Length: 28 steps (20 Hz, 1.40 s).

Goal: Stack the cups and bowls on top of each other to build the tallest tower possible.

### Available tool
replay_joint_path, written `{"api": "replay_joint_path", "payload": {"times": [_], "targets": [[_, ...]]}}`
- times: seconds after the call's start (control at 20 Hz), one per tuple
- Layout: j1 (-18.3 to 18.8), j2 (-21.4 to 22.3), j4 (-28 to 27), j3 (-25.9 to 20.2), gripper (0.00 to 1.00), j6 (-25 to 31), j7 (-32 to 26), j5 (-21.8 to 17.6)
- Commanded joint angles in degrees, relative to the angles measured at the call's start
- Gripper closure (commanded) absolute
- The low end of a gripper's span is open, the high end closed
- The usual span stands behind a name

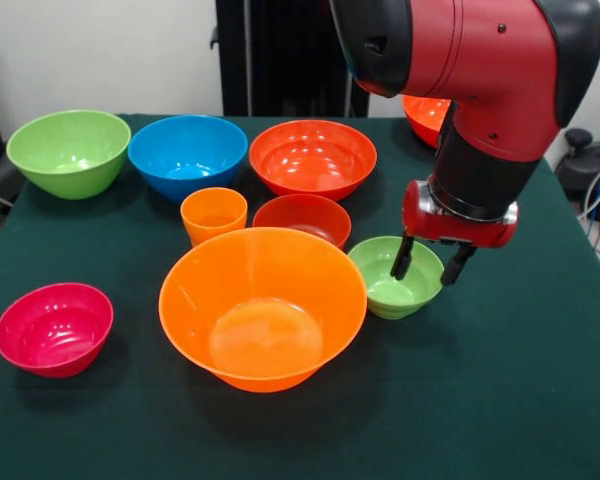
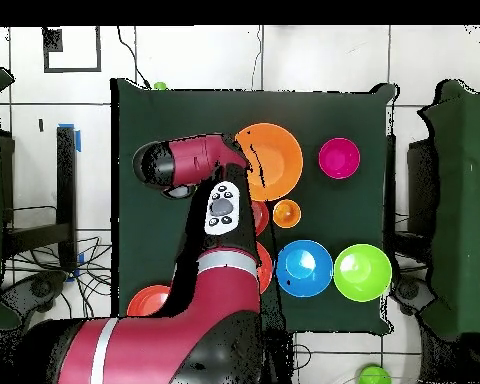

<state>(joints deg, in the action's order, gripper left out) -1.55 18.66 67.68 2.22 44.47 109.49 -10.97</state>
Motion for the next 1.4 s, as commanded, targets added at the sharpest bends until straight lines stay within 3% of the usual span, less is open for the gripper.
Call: {"api": "replay_joint_path", "payload": {"times": [0.05,0.35,1.4], "targets": [[-0.7,0.1,-0.8,-5.0,0.00,4.6,1.2,1.1],[-0.9,-0.9,-0.6,-4.2,0.00,2.3,-0.2,-1.1],[0.8,-3.7,2.0,-6.2,0.00,-4.3,1.5,0.0]]}}
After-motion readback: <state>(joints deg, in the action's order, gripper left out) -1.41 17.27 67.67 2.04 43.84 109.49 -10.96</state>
